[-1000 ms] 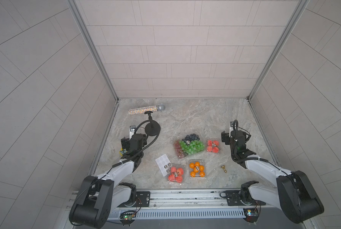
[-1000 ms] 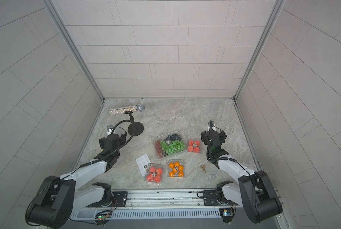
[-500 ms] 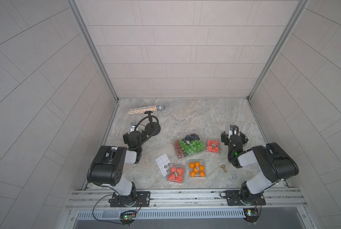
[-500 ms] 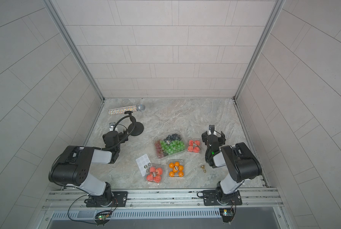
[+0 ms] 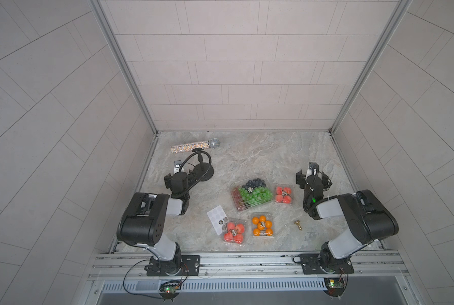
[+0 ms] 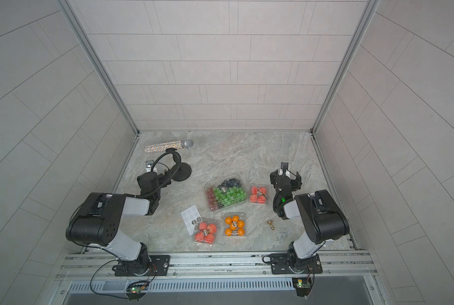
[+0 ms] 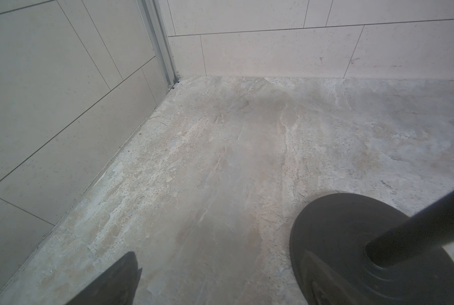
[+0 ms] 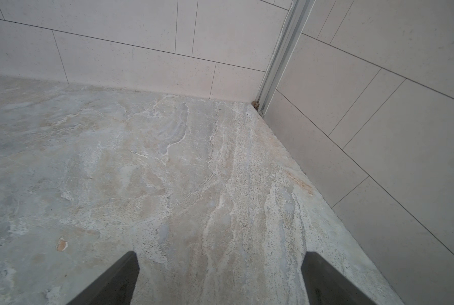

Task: Label fruit boxes
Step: Reset both arms

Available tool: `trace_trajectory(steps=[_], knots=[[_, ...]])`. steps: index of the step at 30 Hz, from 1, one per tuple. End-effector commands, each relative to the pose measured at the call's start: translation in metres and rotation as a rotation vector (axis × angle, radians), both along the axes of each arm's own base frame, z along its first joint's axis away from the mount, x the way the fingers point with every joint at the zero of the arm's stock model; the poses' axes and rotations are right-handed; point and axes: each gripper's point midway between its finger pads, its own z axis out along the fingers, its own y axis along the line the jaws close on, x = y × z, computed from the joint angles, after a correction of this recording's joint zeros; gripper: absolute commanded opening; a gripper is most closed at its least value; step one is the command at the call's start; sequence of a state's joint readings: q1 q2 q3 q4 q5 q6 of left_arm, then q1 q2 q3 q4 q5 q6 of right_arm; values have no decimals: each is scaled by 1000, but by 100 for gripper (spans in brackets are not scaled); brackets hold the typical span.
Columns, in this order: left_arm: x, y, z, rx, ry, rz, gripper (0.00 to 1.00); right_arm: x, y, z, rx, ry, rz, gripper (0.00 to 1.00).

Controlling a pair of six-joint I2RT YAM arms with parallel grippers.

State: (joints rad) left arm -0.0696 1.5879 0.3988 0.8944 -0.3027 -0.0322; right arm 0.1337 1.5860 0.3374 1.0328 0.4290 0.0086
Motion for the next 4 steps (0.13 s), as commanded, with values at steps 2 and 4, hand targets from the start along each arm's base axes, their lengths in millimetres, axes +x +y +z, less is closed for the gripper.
trace_trajectory(steps=[2,4], knots=[[1,3,7,4,-32,9,100,6,-5,-2,39,19,9,100],[1,3,7,4,-32,11,100,3,-4,0,27,-1,15,100]])
